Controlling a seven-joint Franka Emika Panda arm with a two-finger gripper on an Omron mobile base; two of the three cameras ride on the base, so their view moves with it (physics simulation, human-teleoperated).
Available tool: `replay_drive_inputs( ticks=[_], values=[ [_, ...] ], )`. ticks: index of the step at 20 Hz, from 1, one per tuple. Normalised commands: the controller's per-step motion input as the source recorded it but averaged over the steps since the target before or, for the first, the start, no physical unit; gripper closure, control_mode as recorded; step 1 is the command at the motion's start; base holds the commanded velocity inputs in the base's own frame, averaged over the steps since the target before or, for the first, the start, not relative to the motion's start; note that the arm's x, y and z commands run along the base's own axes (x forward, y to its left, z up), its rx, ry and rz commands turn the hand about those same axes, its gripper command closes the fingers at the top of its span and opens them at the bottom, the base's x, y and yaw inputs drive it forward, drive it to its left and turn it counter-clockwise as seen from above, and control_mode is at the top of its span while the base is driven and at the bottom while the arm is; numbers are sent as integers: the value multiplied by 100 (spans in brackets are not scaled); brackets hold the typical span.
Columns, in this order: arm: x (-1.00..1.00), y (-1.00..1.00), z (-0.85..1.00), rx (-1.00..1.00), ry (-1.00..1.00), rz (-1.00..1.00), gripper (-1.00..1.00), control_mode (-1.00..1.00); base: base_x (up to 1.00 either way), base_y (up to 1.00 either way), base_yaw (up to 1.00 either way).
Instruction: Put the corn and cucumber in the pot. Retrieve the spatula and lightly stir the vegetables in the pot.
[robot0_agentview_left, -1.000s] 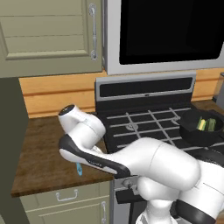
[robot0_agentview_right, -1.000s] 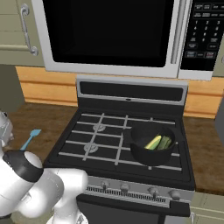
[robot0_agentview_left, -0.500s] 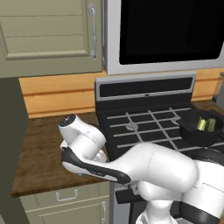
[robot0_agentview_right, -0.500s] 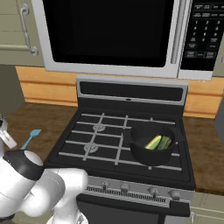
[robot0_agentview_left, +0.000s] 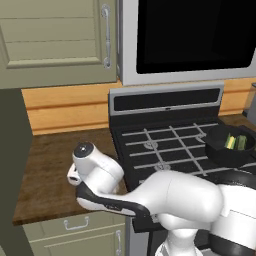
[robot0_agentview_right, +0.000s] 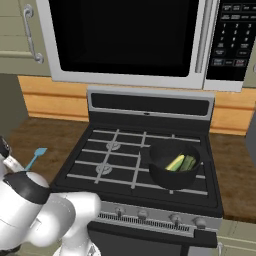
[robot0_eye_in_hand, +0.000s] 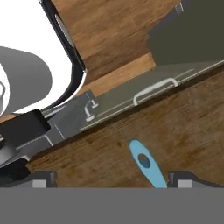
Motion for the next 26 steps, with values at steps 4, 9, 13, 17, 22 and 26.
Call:
replay_drive_inputs(
  ticks=[4, 9, 13, 17, 22, 26],
  values=[
    [18, 19, -19, 0, -10, 3, -100, -100, 0, 0, 0],
    [33, 2, -15, 0, -1, 0, -100, -100, 0, 0, 0],
    [41, 13, -16, 0, 0, 0, -100, -100, 0, 0, 0],
    [28, 28, -26, 0, 1, 3, -100, -100, 0, 0, 0],
    [7, 25, -24, 0, 1, 4, -100, -100, 0, 0, 0],
    [-1, 2, -10, 0, 0, 2, -100, -100, 0, 0, 0]
  ],
)
